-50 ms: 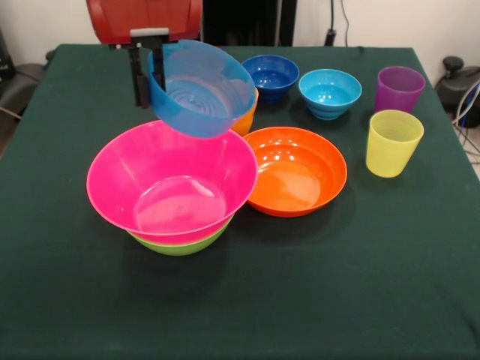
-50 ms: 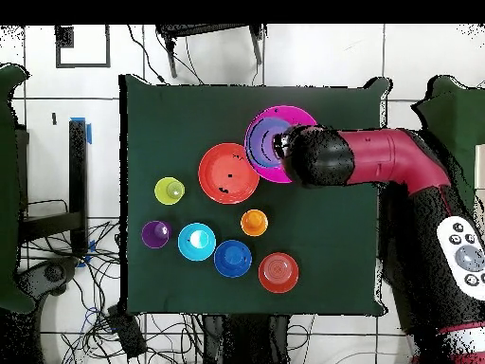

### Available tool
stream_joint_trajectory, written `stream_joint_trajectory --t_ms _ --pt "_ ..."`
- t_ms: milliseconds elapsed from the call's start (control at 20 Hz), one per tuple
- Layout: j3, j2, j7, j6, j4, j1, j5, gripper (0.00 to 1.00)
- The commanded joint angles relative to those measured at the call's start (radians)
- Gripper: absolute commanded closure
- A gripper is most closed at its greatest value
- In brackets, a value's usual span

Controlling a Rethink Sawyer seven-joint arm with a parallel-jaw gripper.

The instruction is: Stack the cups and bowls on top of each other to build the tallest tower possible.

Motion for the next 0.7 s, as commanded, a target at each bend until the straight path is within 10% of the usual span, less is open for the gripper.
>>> stream_joint_trajectory --t_ms 50,700 --pt "-0.043 0.114 -0.073 0.115 -0.116 0.043 -0.013 1.00" --pt "-0.059 0.206 -0.053 0.138 -0.240 0.098 -0.027 1.00"
